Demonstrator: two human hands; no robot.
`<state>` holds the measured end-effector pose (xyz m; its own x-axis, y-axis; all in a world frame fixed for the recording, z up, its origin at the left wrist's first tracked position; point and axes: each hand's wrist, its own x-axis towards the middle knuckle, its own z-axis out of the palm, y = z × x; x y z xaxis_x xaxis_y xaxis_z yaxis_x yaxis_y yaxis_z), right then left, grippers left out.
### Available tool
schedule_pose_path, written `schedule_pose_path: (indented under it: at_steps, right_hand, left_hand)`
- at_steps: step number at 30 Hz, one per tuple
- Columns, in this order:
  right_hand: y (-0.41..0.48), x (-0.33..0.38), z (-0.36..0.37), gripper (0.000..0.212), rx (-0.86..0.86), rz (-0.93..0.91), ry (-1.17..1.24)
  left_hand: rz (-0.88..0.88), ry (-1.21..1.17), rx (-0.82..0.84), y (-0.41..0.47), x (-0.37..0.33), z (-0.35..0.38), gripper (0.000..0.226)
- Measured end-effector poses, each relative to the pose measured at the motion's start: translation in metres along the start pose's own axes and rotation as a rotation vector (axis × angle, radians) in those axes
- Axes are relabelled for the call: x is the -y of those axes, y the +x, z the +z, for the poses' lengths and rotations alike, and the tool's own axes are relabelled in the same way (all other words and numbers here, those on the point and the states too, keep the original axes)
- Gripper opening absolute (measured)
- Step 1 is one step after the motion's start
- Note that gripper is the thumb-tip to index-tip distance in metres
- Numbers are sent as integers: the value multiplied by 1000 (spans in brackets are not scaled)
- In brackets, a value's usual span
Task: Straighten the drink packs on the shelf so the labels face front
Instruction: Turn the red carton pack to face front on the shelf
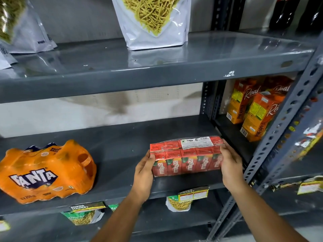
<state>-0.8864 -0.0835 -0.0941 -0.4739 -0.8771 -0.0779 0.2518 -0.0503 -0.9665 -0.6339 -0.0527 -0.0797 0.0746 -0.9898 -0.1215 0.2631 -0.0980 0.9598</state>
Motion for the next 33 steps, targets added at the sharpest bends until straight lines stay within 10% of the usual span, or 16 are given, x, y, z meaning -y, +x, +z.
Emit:
schedule_pose_path:
  at_steps: [33]
  right_hand:
    - [-20, 14, -14, 24, 102, 9, 40]
  left_hand:
    - [30, 29, -20, -28, 7, 7, 34]
